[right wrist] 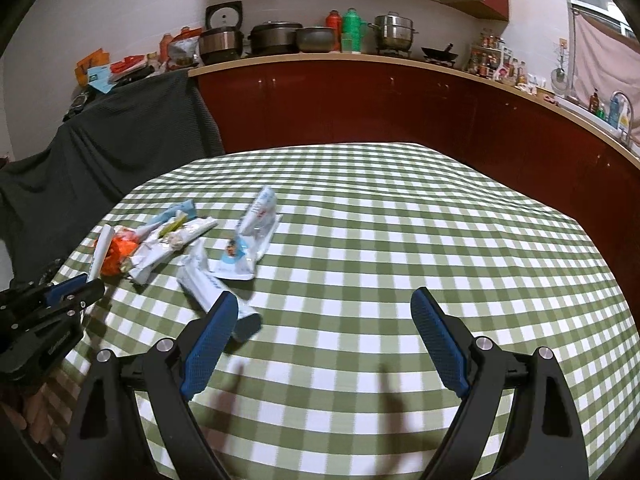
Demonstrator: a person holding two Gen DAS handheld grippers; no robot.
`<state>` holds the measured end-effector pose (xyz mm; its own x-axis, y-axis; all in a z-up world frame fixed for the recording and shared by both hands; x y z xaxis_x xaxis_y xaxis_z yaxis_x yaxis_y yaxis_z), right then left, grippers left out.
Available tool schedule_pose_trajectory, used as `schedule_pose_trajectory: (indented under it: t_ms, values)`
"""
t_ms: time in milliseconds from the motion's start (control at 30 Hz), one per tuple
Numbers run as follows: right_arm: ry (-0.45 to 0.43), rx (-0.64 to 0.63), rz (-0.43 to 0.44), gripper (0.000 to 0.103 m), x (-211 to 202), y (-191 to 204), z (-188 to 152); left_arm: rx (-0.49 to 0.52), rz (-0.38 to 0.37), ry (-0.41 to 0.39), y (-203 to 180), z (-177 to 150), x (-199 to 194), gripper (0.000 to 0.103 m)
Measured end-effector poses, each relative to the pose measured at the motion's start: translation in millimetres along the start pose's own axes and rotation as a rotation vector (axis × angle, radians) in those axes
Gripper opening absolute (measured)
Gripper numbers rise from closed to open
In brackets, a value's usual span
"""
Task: Collect trash
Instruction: 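Grasp the white tube with green print with the left tool and lift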
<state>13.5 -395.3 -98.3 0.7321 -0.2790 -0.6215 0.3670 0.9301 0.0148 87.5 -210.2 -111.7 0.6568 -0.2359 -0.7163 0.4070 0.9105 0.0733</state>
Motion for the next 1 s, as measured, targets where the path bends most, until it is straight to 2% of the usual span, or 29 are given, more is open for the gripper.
schedule_pose_trajectory:
  t_ms: [300, 667, 767, 833, 1000]
  values:
    - [0.020, -0.061, 0.045, 0.085, 10, 35, 0, -0.024, 0.046, -0.024, 33, -4, -16, 0.017]
    - [0.077, -0.112, 0.050, 0.084, 28, 59, -4, -0.083, 0.099, -0.019, 74, -11, -17, 0.017]
    - [0.091, -0.122, 0.049, 0.077, 31, 63, -4, -0.089, 0.105, -0.018, 78, -13, -17, 0.017]
    - [0.101, -0.127, 0.055, 0.068, 33, 66, -5, -0.095, 0.105, -0.014, 81, -14, -16, 0.017]
    - [0.120, -0.138, 0.067, 0.056, 36, 72, -8, -0.102, 0.105, -0.010, 86, -16, -15, 0.017]
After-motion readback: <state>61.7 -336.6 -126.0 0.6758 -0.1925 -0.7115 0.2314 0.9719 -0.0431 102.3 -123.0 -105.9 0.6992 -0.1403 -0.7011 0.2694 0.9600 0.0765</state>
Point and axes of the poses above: each gripper's, at about its wrist camera, not at the fingertips, and x roughly the way its jaws point, y to its left, z to its top, the point moved 6 cm from there along x, roughly the way its jaws point, and after that the axes turned 2 degrees about -z, right-handed, at the moved point
